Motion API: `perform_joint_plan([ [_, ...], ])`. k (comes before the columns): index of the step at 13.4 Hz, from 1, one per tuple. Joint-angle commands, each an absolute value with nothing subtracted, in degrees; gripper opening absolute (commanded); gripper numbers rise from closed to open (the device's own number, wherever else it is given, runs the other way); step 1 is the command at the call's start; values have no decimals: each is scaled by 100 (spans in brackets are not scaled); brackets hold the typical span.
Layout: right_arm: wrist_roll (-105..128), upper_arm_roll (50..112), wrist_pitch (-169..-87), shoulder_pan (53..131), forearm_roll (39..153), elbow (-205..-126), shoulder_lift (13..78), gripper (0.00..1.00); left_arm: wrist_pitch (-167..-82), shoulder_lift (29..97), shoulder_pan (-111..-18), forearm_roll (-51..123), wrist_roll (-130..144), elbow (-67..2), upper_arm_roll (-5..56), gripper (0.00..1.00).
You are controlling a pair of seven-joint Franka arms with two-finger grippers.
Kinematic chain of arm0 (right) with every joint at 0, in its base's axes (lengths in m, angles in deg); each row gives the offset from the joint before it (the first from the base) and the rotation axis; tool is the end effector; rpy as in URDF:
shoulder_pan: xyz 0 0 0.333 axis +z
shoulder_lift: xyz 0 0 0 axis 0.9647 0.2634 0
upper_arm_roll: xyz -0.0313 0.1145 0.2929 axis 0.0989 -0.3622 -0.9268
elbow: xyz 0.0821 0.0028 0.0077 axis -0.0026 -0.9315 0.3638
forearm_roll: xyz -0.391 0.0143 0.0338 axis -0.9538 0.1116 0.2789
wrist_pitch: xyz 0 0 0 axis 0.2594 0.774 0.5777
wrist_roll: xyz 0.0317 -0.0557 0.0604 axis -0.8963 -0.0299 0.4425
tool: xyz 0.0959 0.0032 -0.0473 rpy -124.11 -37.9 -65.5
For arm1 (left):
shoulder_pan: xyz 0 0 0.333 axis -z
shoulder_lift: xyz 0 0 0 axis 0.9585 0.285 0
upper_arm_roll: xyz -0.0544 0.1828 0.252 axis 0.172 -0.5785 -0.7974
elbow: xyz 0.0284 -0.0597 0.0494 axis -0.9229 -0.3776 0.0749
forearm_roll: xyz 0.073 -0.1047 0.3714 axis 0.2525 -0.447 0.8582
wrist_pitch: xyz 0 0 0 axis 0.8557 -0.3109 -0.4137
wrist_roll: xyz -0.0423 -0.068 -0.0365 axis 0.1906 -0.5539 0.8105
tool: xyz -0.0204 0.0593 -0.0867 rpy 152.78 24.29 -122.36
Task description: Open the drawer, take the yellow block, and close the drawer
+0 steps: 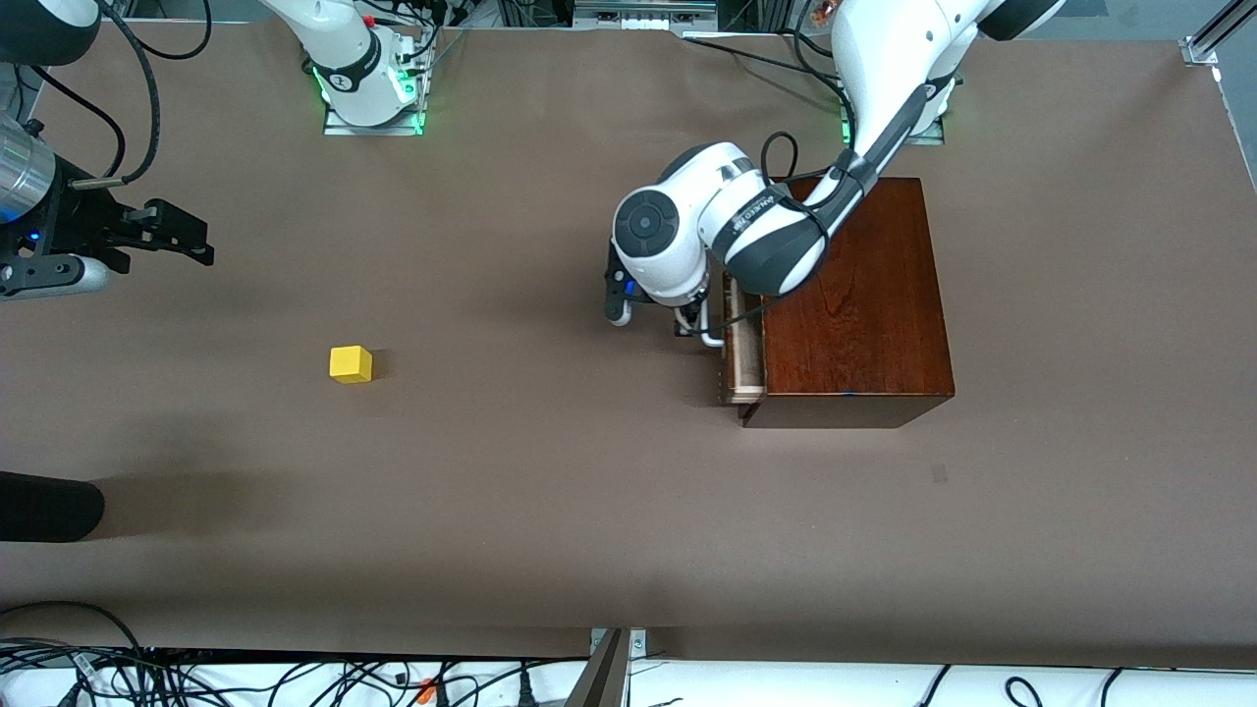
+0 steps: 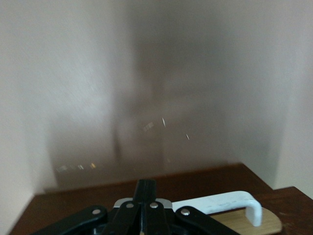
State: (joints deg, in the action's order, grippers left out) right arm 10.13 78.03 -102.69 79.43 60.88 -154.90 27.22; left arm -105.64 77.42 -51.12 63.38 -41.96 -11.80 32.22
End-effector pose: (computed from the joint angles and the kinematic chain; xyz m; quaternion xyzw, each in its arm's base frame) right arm 0.5795 0.0276 0.5892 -0.9982 -0.0501 0.0294 0.0127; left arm 0.5261 -0.4449 0.3010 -0.6839 0.7131 0.1532 0.0129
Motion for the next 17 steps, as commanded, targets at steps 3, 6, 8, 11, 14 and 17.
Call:
perform_joint_plan([
  [3, 982, 7785, -10171, 7895, 6205, -15368, 2750, 100, -10242, 7597, -5384, 6482, -4358, -1263, 3235, 0],
  [6, 982, 7785, -10171, 7895, 6214, -15377, 2759, 100, -10242, 7570, -5393, 6482, -4358, -1263, 3235, 0],
  [8, 982, 7785, -10171, 7895, 6214, -15368, 2750, 100, -10242, 7553, -5384, 6447, -4315, -1228, 3261, 0],
  [11, 982, 7785, -10188, 7895, 6214, -15368, 2759, 100, -10208, 7361, -5419, 6376, -4270, -851, 3270, 100],
  [14, 982, 7785, -10179, 7895, 6214, -15368, 2759, 100, -10111, 6720, -5507, 6385, -3790, -832, 3226, 100],
  [17, 982, 7802, -10179, 7895, 6214, -15377, 2759, 100, -9594, 6244, -5962, 6376, -2849, -728, 3244, 100],
])
